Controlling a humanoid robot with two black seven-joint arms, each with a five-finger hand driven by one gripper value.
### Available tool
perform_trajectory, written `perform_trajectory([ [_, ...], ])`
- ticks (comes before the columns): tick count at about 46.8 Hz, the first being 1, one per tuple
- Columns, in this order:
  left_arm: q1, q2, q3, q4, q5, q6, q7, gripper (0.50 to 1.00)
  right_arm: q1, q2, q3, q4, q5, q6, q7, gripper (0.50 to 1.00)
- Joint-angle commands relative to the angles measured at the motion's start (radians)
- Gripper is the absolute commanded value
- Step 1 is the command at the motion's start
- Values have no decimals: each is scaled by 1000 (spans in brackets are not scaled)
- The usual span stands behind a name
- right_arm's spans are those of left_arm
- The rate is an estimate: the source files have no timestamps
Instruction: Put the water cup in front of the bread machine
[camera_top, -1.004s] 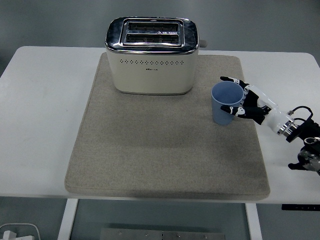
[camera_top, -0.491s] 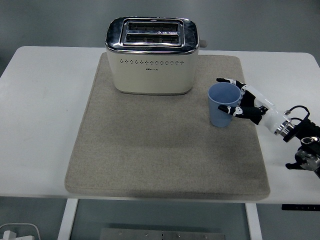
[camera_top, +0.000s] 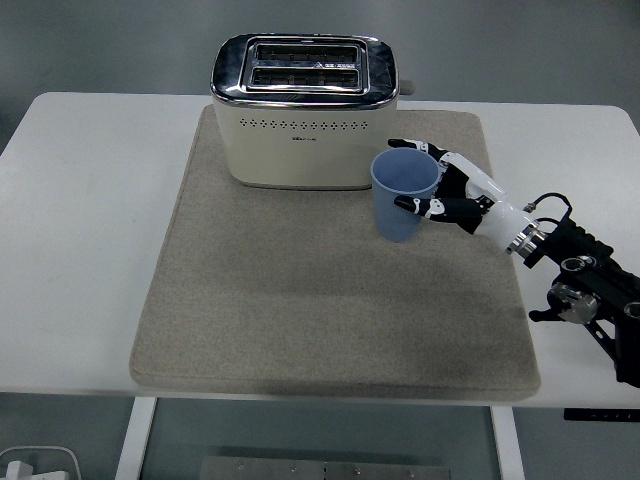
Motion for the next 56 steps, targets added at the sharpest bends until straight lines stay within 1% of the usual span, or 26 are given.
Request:
perform_trajectory([
  [1,0,0,0,0,0,0,0,1000,13,25,-20,0,-1,-10,0,674],
  [8,0,0,0,0,0,1,0,1000,30,68,-45,0,-1,-12,0,674],
  [11,0,0,0,0,0,0,0,1000,33,88,-53,0,-1,-32,0,674],
  [15,0,0,0,0,0,0,0,1000,39,109,-63,0,-1,-53,-19,674],
  [20,0,0,0,0,0,1,0,1000,50,140,-65,0,-1,-58,-25,674],
  [24,0,0,0,0,0,1,0,1000,51,158,-65,0,-1,-81,-29,674],
  [28,0,0,0,0,0,1,0,1000,66,187,-65,0,-1,-92,-65,676],
  [30,0,0,0,0,0,1,0,1000,68,197,-66,0,-1,-98,-74,678],
  [37,0,0,0,0,0,0,0,1000,73,235,-95,-2,-4,-142,-77,678],
  [44,0,0,0,0,0,0,0,1000,85,241,-131,-2,-4,-202,-92,678],
  [56,0,0,0,0,0,0,0,1000,85,241,-132,-3,-3,-250,-99,682],
])
